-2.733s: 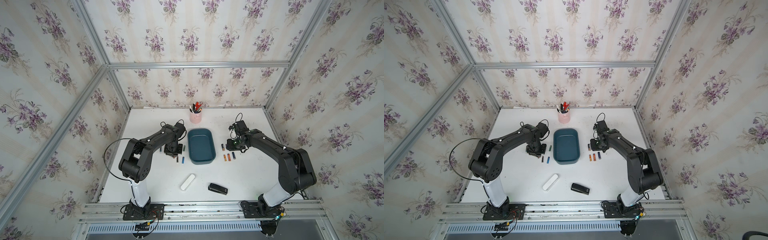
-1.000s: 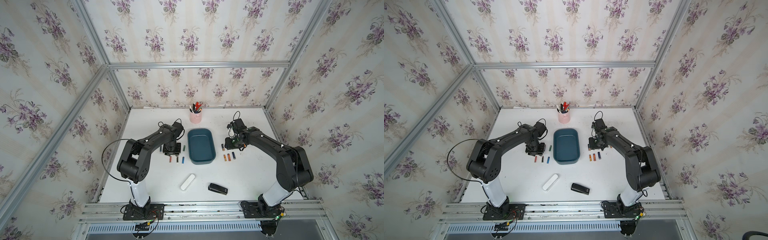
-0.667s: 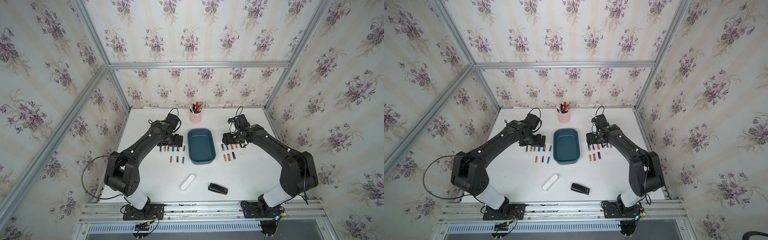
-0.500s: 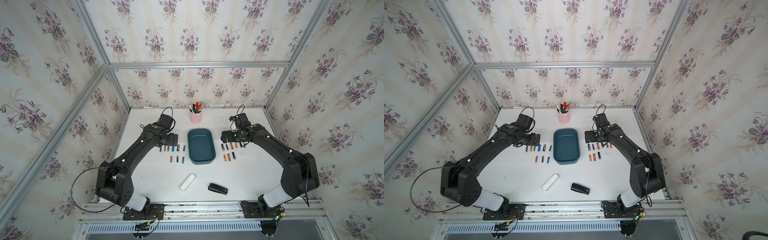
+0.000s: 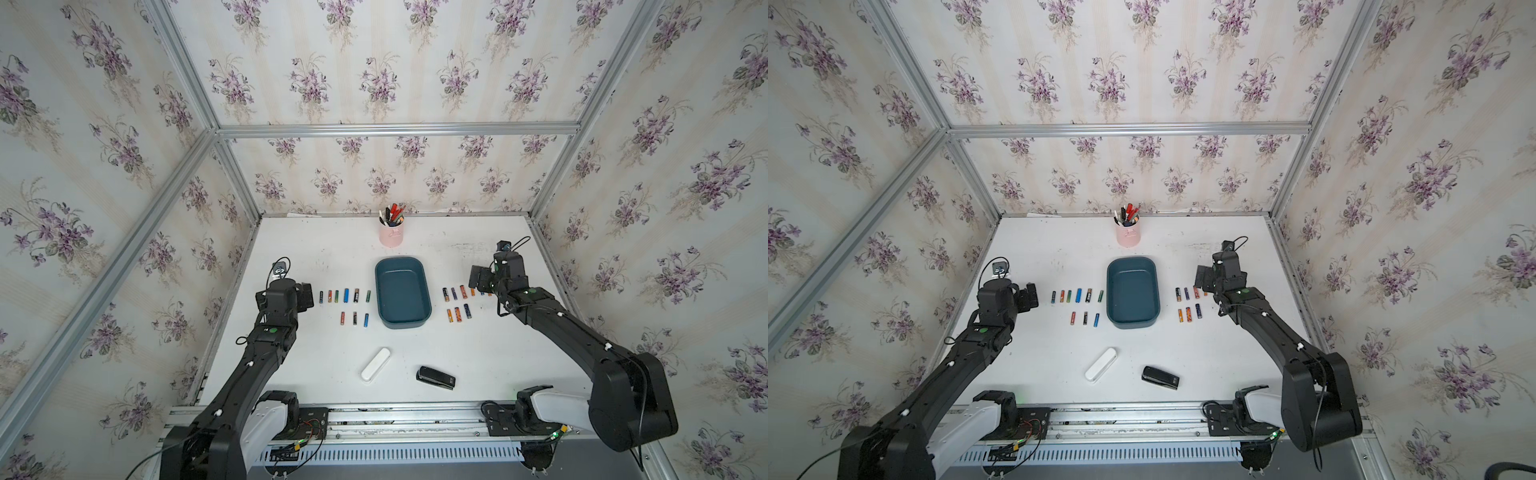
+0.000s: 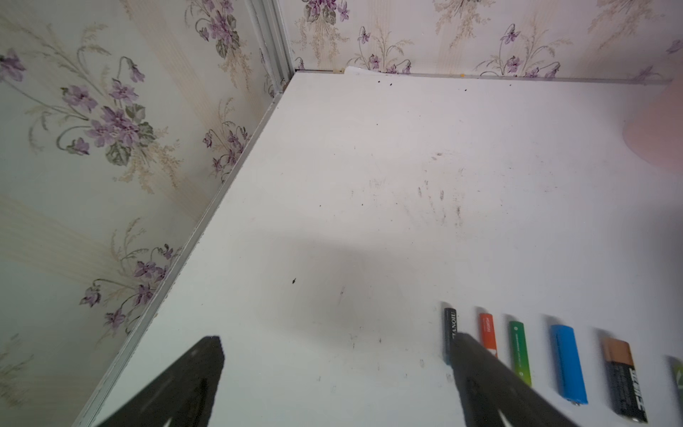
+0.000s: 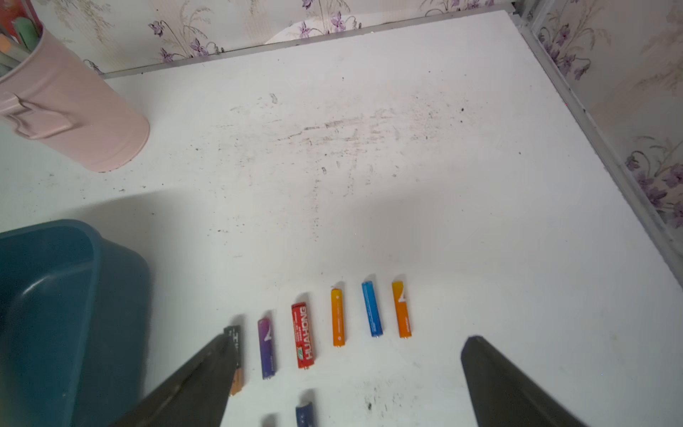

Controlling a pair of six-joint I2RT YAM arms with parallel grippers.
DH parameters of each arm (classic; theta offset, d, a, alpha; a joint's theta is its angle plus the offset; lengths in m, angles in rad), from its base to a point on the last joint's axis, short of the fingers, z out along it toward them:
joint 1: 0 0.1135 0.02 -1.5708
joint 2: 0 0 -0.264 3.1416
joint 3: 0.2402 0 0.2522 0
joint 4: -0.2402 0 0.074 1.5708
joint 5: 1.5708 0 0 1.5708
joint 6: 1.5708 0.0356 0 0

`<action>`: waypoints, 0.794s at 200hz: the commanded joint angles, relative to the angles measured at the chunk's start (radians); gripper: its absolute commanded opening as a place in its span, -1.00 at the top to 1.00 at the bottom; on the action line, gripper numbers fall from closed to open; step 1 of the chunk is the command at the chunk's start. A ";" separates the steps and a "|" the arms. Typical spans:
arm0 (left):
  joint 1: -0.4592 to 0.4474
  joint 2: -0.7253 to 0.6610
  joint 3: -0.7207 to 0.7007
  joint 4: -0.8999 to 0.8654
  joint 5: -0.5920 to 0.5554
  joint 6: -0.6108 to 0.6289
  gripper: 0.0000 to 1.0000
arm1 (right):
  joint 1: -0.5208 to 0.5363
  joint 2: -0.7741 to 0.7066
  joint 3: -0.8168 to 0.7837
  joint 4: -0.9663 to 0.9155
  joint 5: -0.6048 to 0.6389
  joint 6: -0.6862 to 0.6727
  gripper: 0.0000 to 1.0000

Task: Take the batteries out of the storage box
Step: Reset both arms

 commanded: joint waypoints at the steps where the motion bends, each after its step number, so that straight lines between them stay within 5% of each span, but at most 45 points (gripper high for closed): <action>1: 0.004 0.091 -0.033 0.266 0.026 0.070 -1.00 | -0.055 -0.054 -0.093 0.237 0.148 0.022 -0.99; 22: 0.005 0.182 -0.104 0.503 0.041 0.100 -1.00 | -0.118 -0.096 -0.211 0.388 0.173 0.005 -0.99; 75: -0.019 0.480 -0.083 0.741 0.019 0.161 -1.00 | -0.136 -0.054 -0.482 0.923 0.107 -0.171 -0.99; 89: -0.013 0.461 -0.035 0.613 0.026 0.136 -1.00 | -0.138 0.006 -0.516 1.051 0.088 -0.180 -1.00; 124: -0.004 0.466 -0.036 0.620 0.033 0.130 -1.00 | -0.137 0.204 -0.481 1.255 -0.027 -0.243 -1.00; 137: -0.003 0.468 -0.039 0.630 0.033 0.132 -1.00 | -0.135 0.348 -0.520 1.520 -0.034 -0.272 -1.00; 149: -0.003 0.467 -0.038 0.631 0.034 0.131 -1.00 | -0.137 0.275 -0.485 1.307 -0.024 -0.235 -0.99; 159: -0.004 0.466 -0.039 0.627 0.033 0.131 -1.00 | -0.139 0.336 -0.502 1.461 -0.012 -0.253 -1.00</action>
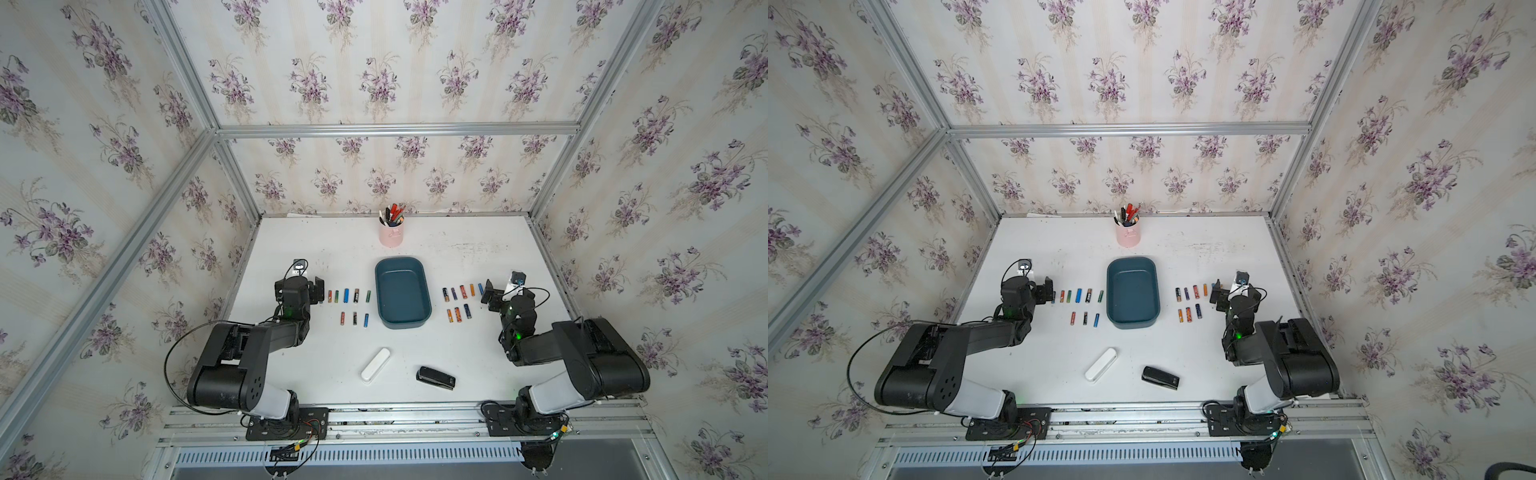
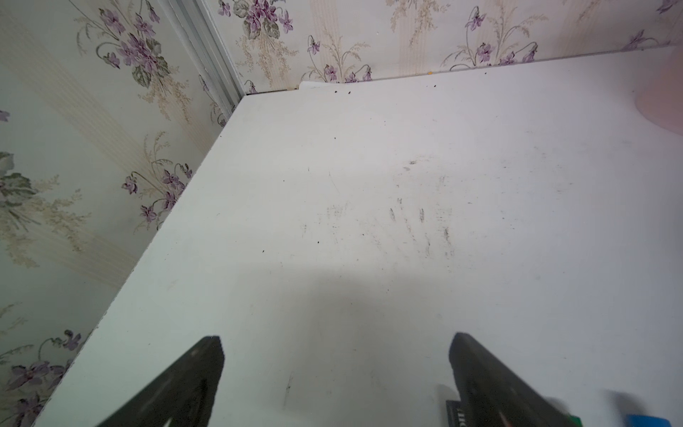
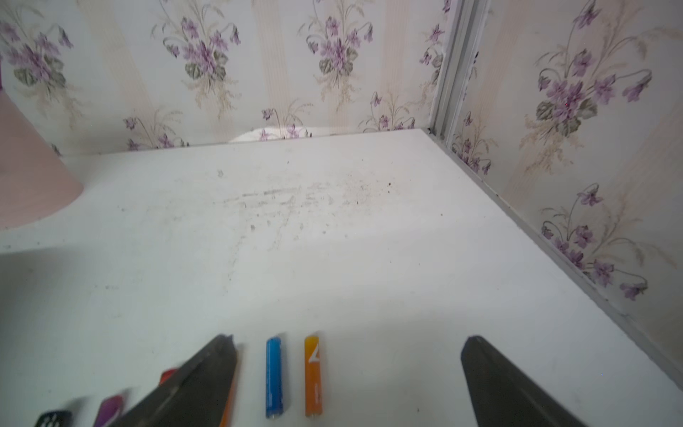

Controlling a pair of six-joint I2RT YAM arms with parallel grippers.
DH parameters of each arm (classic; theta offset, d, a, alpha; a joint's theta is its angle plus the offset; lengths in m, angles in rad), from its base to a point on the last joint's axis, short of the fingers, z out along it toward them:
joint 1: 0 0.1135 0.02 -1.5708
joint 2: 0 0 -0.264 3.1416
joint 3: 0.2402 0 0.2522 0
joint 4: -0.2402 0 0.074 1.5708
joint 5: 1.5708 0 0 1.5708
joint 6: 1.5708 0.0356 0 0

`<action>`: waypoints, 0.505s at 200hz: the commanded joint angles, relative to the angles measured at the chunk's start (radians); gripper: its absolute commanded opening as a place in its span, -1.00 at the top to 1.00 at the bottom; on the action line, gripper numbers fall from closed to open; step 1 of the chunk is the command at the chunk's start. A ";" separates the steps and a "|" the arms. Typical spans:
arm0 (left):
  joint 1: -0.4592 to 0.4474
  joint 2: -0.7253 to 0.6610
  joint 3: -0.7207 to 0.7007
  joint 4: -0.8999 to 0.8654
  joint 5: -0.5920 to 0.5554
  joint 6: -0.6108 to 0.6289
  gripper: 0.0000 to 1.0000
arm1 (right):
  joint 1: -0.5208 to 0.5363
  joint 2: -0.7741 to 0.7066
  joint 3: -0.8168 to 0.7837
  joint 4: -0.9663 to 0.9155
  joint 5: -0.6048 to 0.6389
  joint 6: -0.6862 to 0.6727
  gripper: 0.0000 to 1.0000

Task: Take the batteries out of the storage box
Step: Reset both arms

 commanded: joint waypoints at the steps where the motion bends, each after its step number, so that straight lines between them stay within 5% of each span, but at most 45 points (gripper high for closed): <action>1: 0.001 -0.001 0.004 0.019 0.000 0.006 -1.00 | -0.002 0.038 0.004 0.248 -0.002 -0.027 -1.00; 11: 0.002 0.000 0.004 0.018 0.000 0.007 -1.00 | -0.006 -0.019 0.029 0.087 -0.006 -0.001 -1.00; 22: 0.002 0.000 0.005 0.020 0.000 0.007 -1.00 | -0.006 0.026 0.002 0.232 0.004 -0.017 -1.00; 34: 0.002 -0.001 0.005 0.019 0.000 0.007 -1.00 | -0.008 -0.012 0.032 0.101 -0.003 0.000 -1.00; 101: 0.003 -0.001 0.005 0.019 0.000 0.006 -1.00 | -0.040 0.007 0.053 0.082 -0.088 0.005 -1.00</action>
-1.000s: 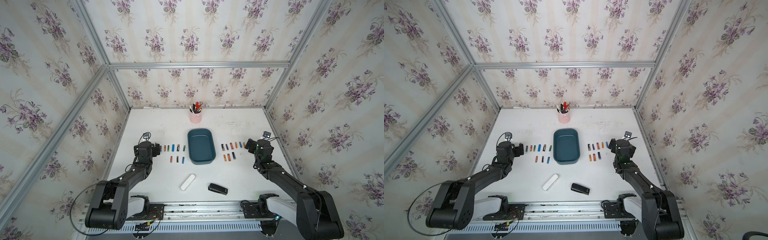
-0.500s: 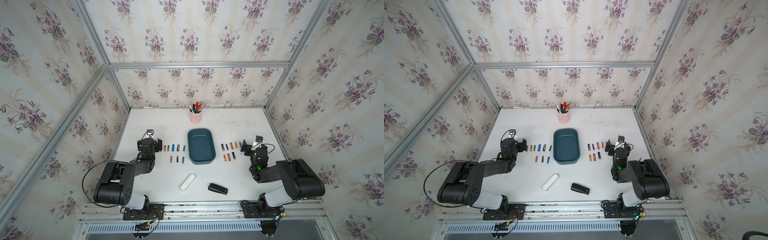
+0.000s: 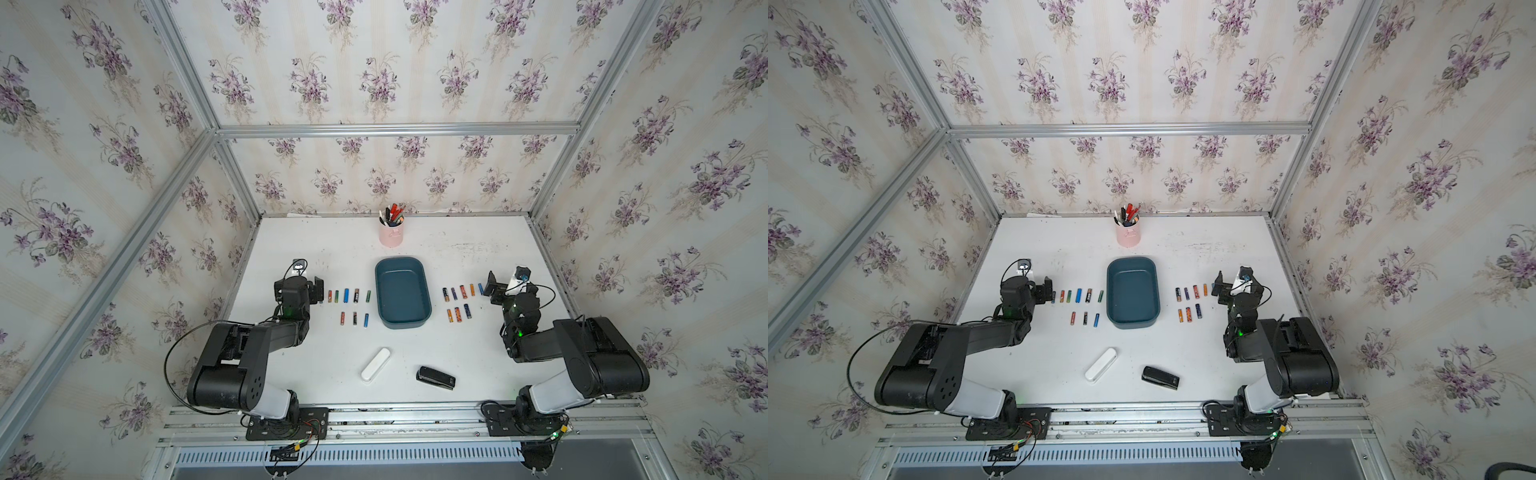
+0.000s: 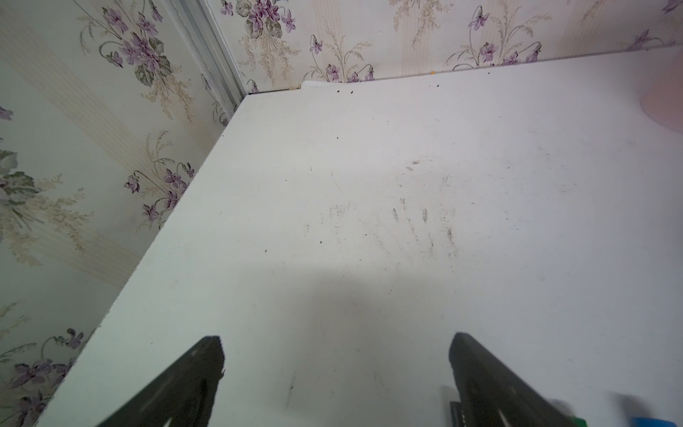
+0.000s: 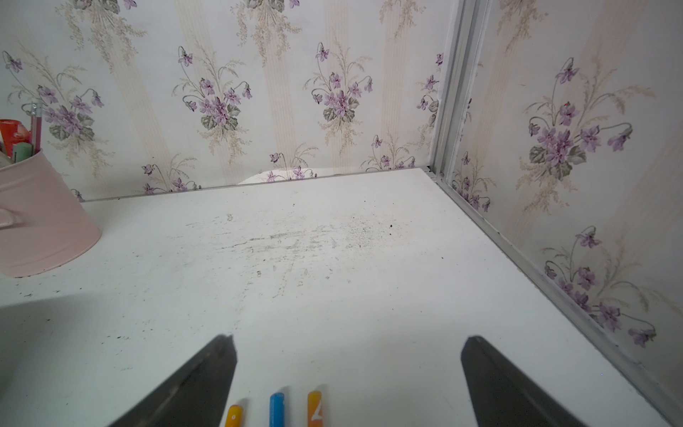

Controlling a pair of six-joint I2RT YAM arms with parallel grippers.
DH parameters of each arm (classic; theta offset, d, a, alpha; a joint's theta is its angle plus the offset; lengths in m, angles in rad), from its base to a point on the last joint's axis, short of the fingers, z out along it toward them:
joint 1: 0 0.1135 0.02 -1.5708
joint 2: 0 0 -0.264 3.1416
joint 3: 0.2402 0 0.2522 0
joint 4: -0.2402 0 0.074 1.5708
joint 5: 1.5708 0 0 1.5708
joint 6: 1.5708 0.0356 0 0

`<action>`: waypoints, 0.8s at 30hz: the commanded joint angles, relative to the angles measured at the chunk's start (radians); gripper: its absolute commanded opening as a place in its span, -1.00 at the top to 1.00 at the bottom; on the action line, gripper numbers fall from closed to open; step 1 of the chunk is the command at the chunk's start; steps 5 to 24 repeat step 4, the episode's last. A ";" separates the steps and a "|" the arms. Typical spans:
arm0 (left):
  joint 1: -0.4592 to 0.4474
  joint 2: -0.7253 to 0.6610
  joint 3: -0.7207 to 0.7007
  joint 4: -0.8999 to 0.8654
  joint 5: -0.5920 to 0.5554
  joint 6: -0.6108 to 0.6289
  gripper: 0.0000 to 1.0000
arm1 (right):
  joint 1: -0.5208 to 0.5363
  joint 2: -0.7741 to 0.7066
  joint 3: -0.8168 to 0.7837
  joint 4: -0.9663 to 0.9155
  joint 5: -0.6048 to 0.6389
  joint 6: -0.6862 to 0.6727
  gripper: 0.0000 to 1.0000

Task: Take the batteries out of the storage box
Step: Reset both arms

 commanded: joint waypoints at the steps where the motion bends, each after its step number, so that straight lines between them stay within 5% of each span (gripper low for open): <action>1: 0.001 0.000 0.005 0.019 0.000 0.006 -1.00 | -0.016 -0.002 0.018 -0.022 -0.054 0.013 -1.00; 24: 0.000 0.000 0.006 0.017 0.000 0.007 -1.00 | -0.016 -0.006 0.001 0.009 -0.055 0.010 -1.00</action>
